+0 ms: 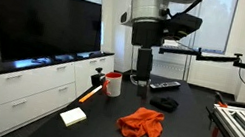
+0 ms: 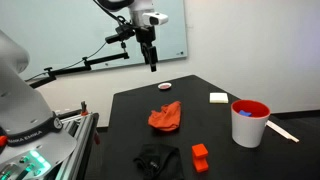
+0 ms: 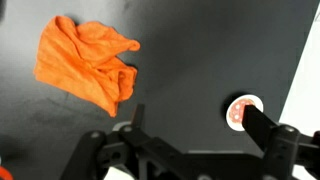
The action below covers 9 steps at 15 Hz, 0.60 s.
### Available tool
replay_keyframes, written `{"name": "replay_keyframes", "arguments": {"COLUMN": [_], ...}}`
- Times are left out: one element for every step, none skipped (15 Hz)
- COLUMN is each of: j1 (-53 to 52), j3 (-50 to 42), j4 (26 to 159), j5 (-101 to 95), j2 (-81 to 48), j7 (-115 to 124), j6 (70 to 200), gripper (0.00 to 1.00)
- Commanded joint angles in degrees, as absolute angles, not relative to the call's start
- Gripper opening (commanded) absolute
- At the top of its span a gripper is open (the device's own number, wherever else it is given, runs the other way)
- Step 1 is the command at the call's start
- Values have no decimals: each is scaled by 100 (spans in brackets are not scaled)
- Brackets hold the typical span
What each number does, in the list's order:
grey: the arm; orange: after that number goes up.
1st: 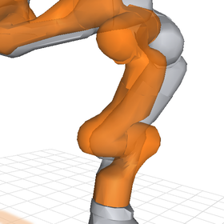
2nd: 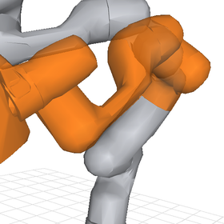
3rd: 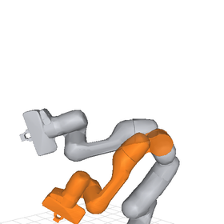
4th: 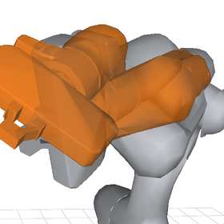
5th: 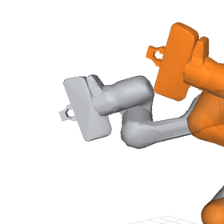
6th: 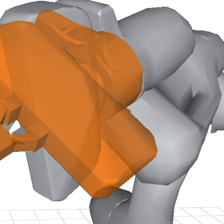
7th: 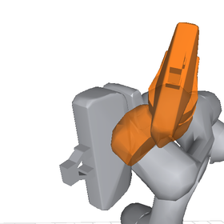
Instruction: Pick up the orange object and put it in the cup
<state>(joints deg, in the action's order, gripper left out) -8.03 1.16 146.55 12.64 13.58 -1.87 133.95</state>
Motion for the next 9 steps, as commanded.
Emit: {"name": "replay_keyframes", "arguments": {"j1": [-730, -732, -733, -733, -733, -733, -713, -643, -569], "j3": [187, 186, 184, 184, 184, 184, 182, 91, -2], "j4": [14514, 14383, 14338, 14347, 14363, 14370, 14376, 14369, 14294], "j5": [1284, 1285, 1285, 1285, 1285, 1285, 1251, 1256, 1281], "j2": [1394, 1459, 1510, 1532, 1531, 1526, 1573, 1704, 1719], "j7": [-203, -203, -203, -203, -203, -203, -180, -285, -341], "j6": [13443, 13396, 13359, 13348, 13346, 13347, 13338, 13466, 13450], "gripper": [100, 100, 100, 100, 100, 100, 100, 100, 100]}}
